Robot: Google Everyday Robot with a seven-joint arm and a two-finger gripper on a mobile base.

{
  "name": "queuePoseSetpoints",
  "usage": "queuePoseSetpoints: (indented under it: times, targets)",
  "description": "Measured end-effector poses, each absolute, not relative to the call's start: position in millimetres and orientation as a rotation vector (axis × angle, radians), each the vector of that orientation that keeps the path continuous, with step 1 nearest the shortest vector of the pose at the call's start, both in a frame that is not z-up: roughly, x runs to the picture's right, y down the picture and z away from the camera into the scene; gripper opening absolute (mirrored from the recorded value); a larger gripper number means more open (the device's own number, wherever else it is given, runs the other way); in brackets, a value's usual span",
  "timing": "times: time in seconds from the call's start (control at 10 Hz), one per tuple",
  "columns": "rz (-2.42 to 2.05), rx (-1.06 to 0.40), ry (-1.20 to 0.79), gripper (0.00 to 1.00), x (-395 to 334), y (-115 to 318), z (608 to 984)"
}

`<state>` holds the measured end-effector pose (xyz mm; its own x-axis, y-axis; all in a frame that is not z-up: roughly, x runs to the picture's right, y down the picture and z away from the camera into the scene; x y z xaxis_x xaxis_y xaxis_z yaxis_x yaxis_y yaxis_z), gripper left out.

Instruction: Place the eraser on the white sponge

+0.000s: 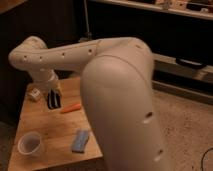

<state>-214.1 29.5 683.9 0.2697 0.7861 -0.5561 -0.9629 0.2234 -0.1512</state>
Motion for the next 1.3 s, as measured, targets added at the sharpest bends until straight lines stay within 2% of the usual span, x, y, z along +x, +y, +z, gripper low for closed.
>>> queuePoseSetpoints:
  times: [0.3,0.7,1.0,1.3]
  targets:
    - [1.280,-0.579,0.399,0.00,-160.4,74.8,664.3]
    - [1.257,-0.685,0.435,0.00,-133.8,178.8,631.6]
    - [1.186,-0.789,0.464,0.00,-152.9,250.8,637.5]
    - [1.151,-0.834,0.503,0.00,-166.8,286.6,649.6]
